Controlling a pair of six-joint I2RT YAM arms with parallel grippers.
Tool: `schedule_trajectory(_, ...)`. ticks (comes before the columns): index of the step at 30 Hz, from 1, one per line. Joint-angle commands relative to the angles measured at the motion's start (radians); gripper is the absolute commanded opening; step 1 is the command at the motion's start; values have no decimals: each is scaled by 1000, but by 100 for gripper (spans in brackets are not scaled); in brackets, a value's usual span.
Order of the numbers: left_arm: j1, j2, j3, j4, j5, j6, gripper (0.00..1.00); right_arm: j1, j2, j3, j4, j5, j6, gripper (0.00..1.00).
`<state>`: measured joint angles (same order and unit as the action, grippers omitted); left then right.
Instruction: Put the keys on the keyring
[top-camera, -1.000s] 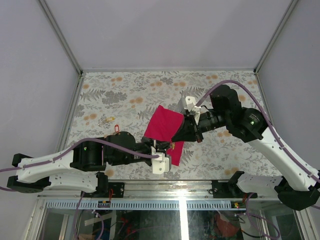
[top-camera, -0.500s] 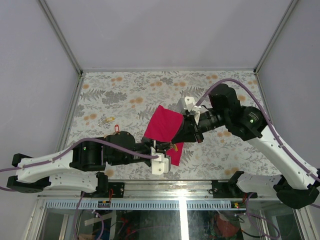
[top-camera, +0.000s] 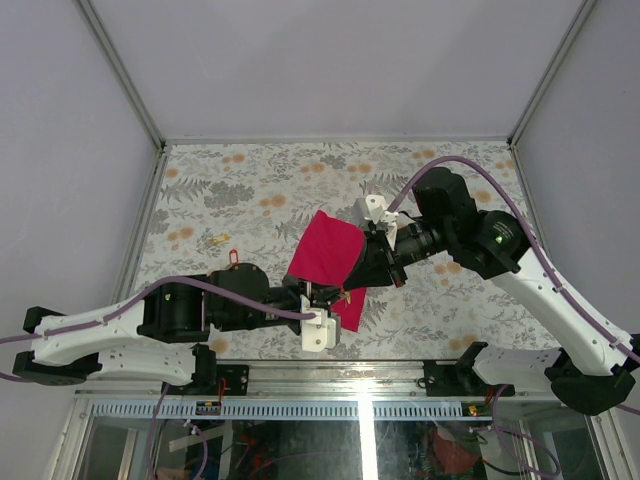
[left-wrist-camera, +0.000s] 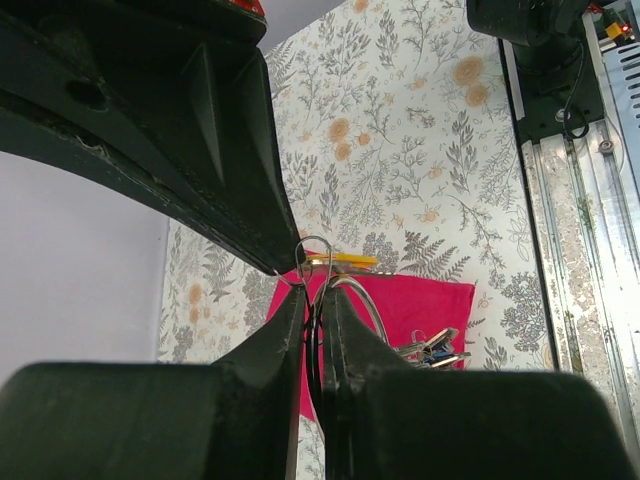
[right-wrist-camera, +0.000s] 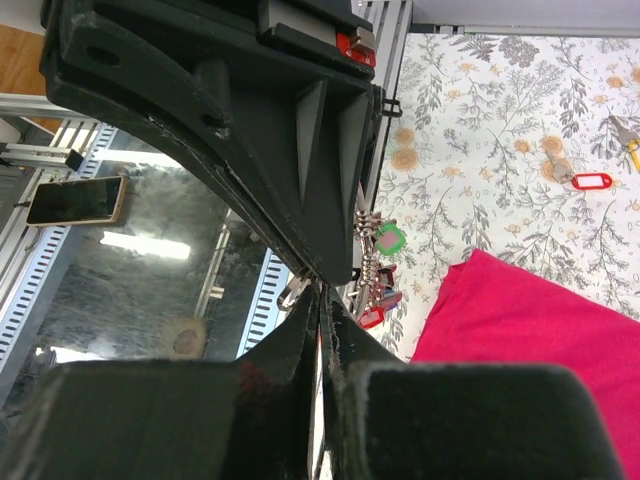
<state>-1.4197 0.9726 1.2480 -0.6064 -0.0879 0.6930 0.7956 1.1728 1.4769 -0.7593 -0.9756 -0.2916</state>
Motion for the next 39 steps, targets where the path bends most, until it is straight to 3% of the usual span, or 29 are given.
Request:
schedule_trajectory(1, 2, 0, 42, 29, 2, 12, 0, -3, 2, 58, -2, -71, -13, 0)
schedule_trajectory(39, 2, 19, 62, 11, -15, 13, 0, -2, 53, 123, -211, -153, -108, 0)
